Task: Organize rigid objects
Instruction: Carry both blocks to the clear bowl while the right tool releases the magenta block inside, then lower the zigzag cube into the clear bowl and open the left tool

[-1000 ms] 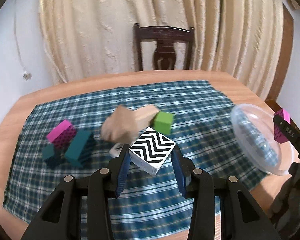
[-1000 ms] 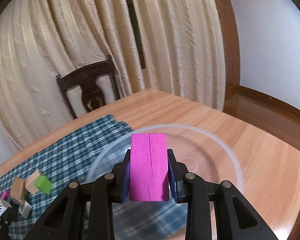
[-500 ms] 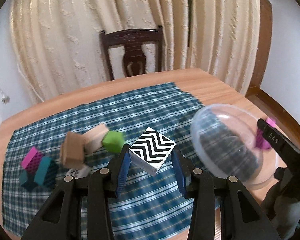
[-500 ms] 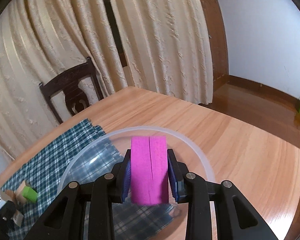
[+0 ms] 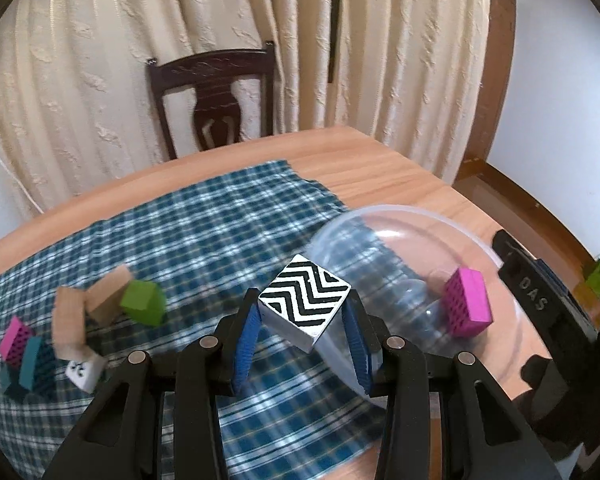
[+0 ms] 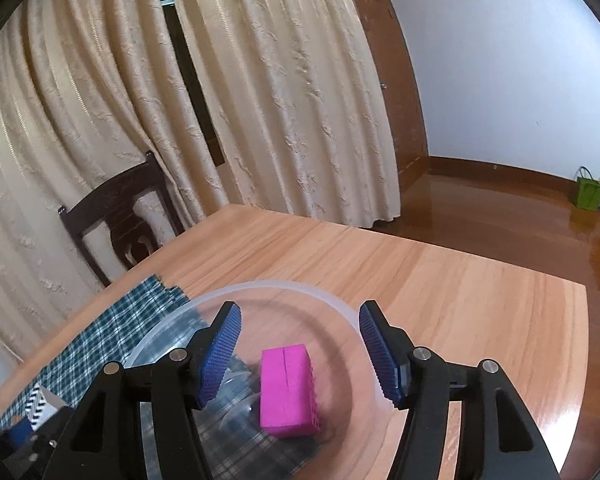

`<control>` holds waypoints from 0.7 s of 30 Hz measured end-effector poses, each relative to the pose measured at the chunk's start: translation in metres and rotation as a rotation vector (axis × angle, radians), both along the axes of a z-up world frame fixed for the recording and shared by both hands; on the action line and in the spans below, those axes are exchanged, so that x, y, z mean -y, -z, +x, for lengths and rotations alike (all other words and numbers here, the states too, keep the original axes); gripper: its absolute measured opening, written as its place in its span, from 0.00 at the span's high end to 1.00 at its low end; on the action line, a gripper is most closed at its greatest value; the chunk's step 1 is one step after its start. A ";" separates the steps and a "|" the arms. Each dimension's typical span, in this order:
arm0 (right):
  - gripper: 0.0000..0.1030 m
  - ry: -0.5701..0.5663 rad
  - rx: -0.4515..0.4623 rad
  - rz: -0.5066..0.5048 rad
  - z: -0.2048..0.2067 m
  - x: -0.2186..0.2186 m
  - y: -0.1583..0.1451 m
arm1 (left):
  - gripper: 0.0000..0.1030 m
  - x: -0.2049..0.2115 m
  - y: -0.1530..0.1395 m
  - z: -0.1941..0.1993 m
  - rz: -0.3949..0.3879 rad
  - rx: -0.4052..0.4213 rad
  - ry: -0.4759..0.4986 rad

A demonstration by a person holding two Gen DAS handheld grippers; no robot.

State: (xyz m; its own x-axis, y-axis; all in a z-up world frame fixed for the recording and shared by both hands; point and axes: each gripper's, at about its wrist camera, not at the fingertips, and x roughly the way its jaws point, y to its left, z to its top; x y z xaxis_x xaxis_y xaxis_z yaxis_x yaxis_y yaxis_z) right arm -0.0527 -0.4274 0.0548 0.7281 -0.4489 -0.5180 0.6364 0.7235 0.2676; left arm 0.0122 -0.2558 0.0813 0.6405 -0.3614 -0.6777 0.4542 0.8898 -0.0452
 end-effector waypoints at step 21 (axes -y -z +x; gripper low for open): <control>0.23 0.039 0.013 0.011 -0.006 0.008 0.001 | 0.29 0.026 0.003 -0.002 -0.037 -0.025 0.077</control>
State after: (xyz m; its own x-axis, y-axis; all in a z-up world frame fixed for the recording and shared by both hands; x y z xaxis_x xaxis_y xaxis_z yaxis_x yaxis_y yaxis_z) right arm -0.0587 -0.4350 0.0541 0.7170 -0.4716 -0.5133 0.6605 0.6950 0.2840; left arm 0.0097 -0.2821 0.0782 0.5930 -0.4342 -0.6781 0.5197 0.8496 -0.0895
